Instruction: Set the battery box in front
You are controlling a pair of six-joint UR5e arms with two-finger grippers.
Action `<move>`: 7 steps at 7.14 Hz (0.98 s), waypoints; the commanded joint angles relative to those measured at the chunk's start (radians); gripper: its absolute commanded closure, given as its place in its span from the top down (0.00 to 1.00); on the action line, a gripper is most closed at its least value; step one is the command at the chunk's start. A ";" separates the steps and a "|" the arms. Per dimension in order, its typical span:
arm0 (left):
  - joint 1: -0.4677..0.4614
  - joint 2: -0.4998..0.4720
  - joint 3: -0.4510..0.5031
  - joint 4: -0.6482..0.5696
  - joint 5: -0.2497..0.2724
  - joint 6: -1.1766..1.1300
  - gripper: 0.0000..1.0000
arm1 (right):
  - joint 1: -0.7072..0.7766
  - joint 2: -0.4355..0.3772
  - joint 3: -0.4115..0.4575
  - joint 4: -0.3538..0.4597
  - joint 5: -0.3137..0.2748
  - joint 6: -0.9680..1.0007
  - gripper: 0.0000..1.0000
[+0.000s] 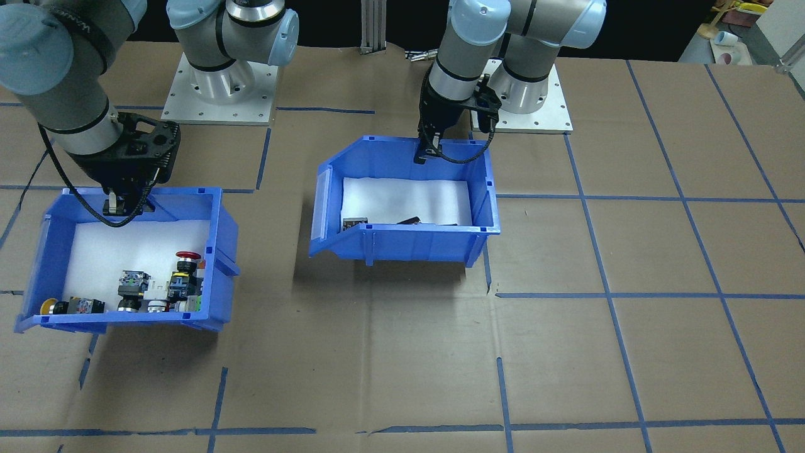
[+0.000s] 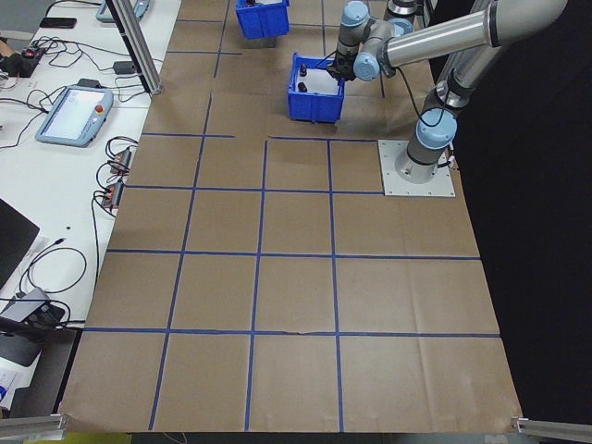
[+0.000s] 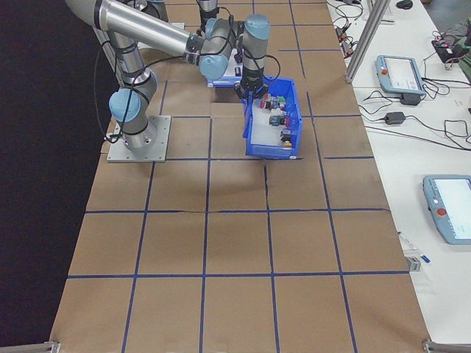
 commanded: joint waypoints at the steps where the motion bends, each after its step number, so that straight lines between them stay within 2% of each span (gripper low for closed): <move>1: 0.095 -0.100 0.138 -0.043 0.002 0.077 0.00 | -0.005 -0.040 0.065 -0.040 -0.003 -0.013 0.06; 3: 0.083 -0.343 0.372 -0.034 -0.001 0.062 0.00 | -0.023 -0.040 0.067 -0.055 -0.012 -0.084 0.06; 7: 0.002 -0.687 0.759 -0.024 -0.010 -0.033 0.00 | -0.129 -0.048 0.089 -0.051 -0.002 -0.152 0.06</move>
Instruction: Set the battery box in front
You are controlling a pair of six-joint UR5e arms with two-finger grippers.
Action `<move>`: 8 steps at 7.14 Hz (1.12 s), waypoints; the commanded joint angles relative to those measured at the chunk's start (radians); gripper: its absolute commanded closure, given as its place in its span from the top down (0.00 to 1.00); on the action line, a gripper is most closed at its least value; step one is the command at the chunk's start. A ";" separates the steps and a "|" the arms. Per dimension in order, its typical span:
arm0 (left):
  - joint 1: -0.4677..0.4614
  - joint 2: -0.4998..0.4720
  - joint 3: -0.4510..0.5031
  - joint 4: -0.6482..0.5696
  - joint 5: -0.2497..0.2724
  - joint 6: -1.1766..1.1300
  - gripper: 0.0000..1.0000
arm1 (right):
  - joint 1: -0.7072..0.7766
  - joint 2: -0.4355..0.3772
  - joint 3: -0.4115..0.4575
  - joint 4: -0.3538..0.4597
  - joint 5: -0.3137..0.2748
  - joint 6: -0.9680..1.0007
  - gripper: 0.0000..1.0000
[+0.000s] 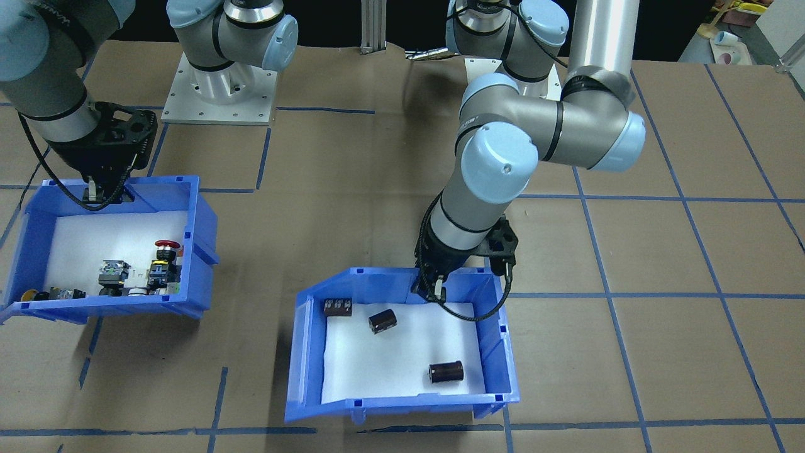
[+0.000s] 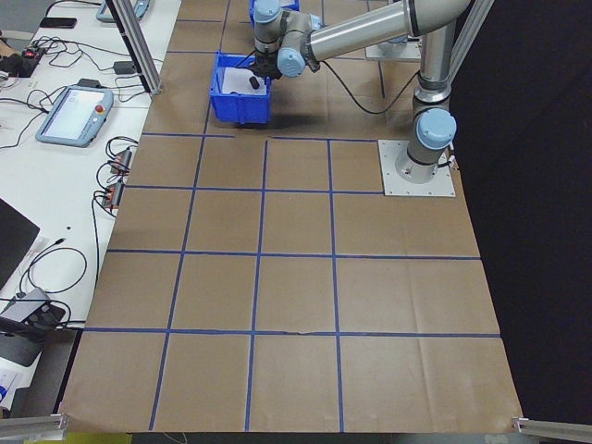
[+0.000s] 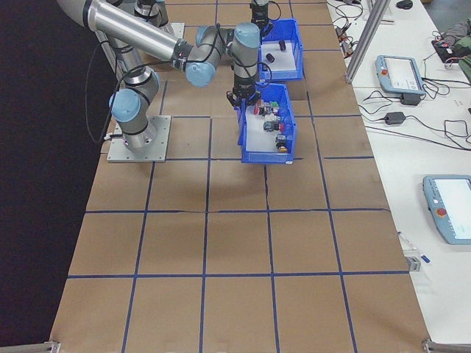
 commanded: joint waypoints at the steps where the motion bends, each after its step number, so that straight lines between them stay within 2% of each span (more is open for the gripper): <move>1: -0.049 -0.161 0.182 0.001 0.002 -0.046 0.00 | -0.015 -0.025 0.030 -0.002 0.006 0.004 0.06; 3: -0.083 -0.187 0.204 0.001 -0.001 -0.079 0.01 | -0.012 -0.071 0.083 0.000 0.006 0.026 0.06; 4: -0.085 -0.178 0.195 0.000 -0.002 -0.073 0.05 | -0.014 -0.091 0.120 0.000 0.006 0.027 0.06; 5: -0.085 -0.187 0.201 0.003 0.002 -0.063 0.41 | -0.009 -0.148 0.169 0.000 0.014 0.064 0.06; 6: -0.083 -0.187 0.207 0.011 0.011 -0.053 0.61 | -0.008 -0.198 0.210 0.000 0.035 0.106 0.06; 7: -0.082 -0.184 0.207 0.011 0.017 -0.049 0.78 | 0.014 -0.240 0.244 0.000 0.043 0.110 0.06; 8: -0.074 -0.165 0.212 0.006 0.039 -0.049 0.81 | 0.056 -0.249 0.261 0.000 0.043 0.143 0.06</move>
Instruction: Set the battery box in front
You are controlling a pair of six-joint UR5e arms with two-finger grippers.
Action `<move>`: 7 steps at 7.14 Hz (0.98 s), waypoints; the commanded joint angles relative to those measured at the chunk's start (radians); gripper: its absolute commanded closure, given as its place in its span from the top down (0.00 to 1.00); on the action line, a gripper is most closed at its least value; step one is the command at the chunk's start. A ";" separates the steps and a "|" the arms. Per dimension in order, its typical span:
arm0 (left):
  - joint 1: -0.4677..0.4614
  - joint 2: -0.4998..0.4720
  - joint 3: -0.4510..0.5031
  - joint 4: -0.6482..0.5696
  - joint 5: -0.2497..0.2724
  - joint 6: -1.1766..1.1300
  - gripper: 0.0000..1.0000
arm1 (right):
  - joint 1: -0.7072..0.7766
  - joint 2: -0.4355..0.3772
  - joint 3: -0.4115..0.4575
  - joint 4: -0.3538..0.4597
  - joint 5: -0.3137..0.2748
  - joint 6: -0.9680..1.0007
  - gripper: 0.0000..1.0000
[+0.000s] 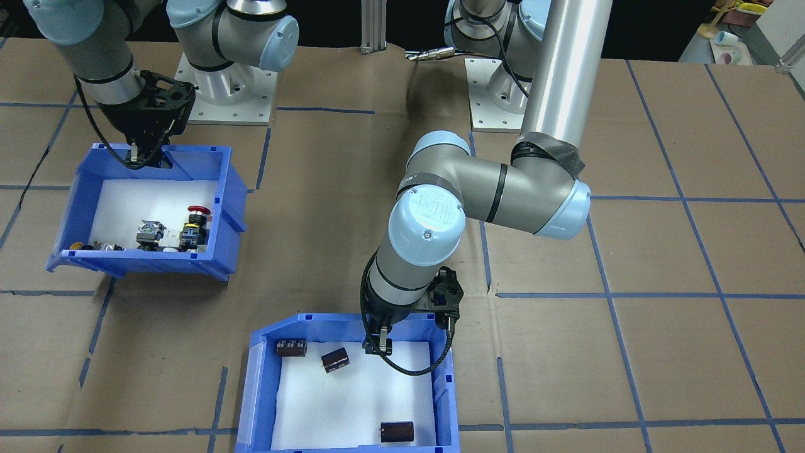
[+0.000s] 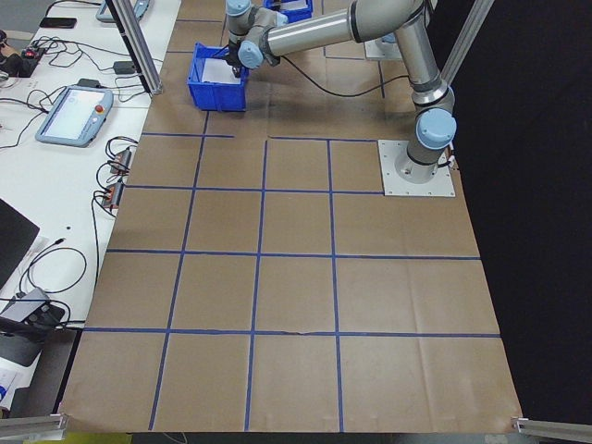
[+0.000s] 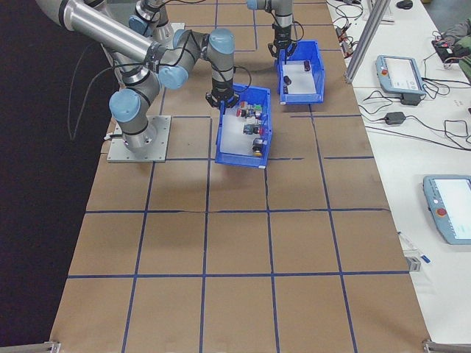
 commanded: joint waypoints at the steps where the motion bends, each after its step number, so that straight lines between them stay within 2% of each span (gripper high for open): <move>1: 0.010 0.060 0.017 -0.065 0.022 0.041 0.81 | 0.126 -0.030 0.035 -0.003 0.006 0.142 0.06; 2: 0.022 0.122 0.029 -0.173 0.031 0.215 0.81 | 0.232 -0.025 0.035 -0.036 0.004 0.227 0.06; 4: 0.075 0.228 -0.014 -0.276 0.062 0.618 0.85 | 0.398 -0.016 0.033 -0.081 0.004 0.434 0.06; 5: 0.092 0.301 -0.038 -0.373 0.066 0.819 0.90 | 0.484 -0.001 0.033 -0.122 -0.002 0.508 0.06; 6: 0.139 0.373 -0.064 -0.433 0.066 1.000 0.96 | 0.549 0.027 0.026 -0.151 -0.008 0.581 0.06; 7: 0.187 0.438 -0.119 -0.441 0.065 1.246 0.98 | 0.607 0.060 0.023 -0.194 -0.011 0.667 0.07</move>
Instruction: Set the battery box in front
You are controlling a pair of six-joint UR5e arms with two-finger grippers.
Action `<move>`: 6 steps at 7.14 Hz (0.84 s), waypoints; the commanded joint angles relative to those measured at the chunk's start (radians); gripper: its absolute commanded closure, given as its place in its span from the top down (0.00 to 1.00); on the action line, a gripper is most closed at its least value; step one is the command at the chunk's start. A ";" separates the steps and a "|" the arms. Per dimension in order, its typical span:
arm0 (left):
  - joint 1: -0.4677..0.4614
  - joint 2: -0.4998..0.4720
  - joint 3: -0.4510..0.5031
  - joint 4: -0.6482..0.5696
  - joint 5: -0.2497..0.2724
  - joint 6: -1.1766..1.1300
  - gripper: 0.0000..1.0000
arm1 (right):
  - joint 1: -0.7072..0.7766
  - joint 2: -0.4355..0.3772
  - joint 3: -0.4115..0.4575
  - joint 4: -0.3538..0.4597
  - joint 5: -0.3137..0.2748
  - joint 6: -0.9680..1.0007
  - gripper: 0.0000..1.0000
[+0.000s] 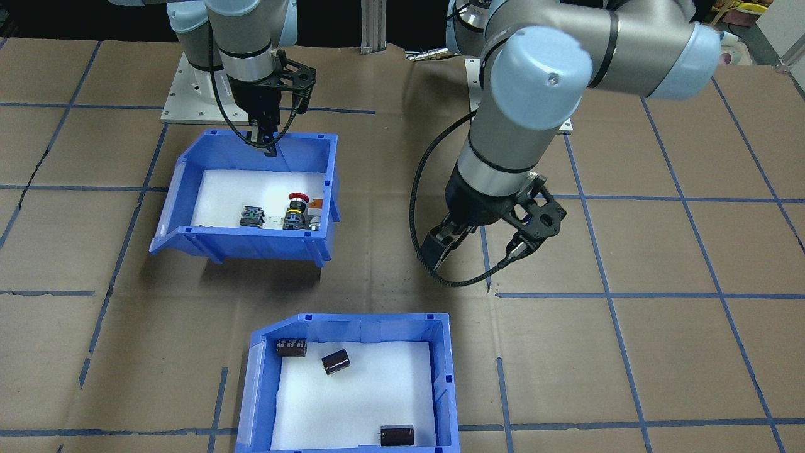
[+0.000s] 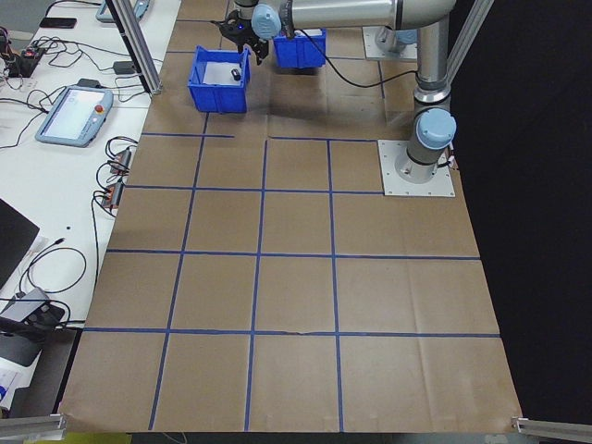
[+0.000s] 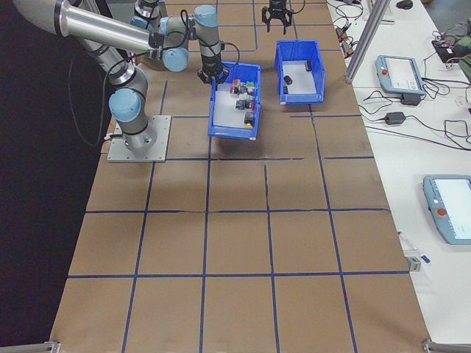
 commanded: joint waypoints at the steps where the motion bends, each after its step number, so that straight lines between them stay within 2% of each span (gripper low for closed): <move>1: 0.076 0.154 -0.134 -0.041 0.002 0.531 0.98 | 0.144 0.068 -0.006 -0.087 -0.013 0.140 0.07; 2: 0.078 0.205 -0.200 -0.038 0.003 0.734 0.99 | 0.187 0.096 -0.008 -0.113 -0.045 0.171 0.07; 3: 0.078 0.266 -0.245 -0.040 0.003 0.864 0.99 | 0.227 0.128 -0.028 -0.118 -0.047 0.198 0.07; 5: 0.087 0.368 -0.294 -0.102 0.003 0.943 0.99 | 0.322 0.226 -0.089 -0.121 -0.101 0.209 0.07; 6: 0.128 0.379 -0.291 -0.150 0.005 0.948 0.99 | 0.335 0.265 -0.091 -0.141 -0.105 0.206 0.07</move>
